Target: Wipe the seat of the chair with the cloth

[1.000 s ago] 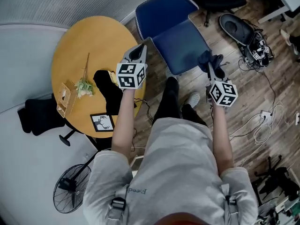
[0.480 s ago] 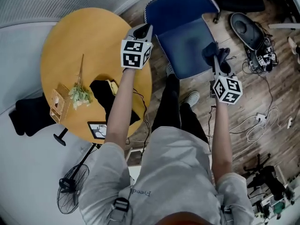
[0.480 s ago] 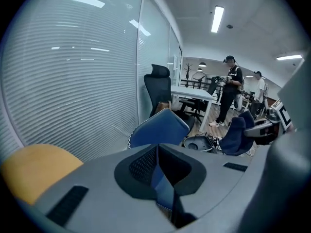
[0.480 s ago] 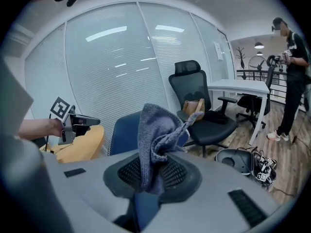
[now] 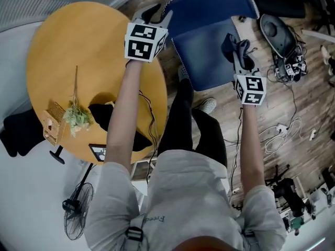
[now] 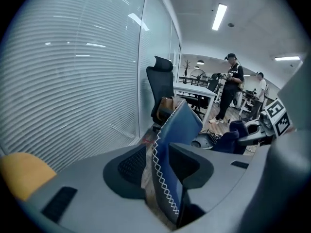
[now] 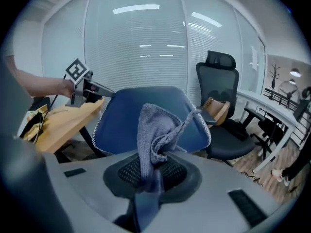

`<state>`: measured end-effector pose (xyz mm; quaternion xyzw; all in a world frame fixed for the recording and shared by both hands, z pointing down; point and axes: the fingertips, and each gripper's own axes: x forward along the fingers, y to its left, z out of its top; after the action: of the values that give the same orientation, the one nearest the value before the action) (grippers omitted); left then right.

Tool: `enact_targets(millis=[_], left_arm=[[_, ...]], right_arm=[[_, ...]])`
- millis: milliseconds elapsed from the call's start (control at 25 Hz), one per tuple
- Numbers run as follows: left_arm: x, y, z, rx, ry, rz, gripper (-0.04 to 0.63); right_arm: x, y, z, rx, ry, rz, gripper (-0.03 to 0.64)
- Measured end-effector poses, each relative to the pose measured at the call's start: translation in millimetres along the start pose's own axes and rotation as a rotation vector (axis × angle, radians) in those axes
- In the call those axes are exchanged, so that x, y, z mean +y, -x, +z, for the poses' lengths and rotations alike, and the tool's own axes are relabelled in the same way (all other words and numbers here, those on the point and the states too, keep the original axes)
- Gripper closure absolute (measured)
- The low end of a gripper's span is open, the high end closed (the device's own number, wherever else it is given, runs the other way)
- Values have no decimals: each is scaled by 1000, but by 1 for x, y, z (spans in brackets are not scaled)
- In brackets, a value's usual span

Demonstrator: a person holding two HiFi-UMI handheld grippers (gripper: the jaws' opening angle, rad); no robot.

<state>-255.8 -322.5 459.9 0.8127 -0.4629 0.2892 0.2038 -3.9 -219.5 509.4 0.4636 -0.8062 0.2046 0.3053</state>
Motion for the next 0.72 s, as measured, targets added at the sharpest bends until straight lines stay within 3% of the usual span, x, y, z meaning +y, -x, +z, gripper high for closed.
enact_targets(millis=[160, 360, 480, 520, 720], left_arm=[[-2, -28, 2, 37, -79, -112, 386], [-23, -52, -10, 100, -166, -271, 376], [-35, -66, -12, 123, -235, -313, 403], [-37, -68, -11, 122, -247, -322, 438], [-37, -64, -13, 115, -283, -331, 469]], right_arm=[[-8, -36, -18, 32, -13, 13, 546], [-36, -65, -37, 51, -81, 1, 546], [-64, -79, -49, 69, -88, -19, 546], [-75, -84, -53, 76, -85, -27, 546], [-118, -117, -80, 121, -94, -71, 546]])
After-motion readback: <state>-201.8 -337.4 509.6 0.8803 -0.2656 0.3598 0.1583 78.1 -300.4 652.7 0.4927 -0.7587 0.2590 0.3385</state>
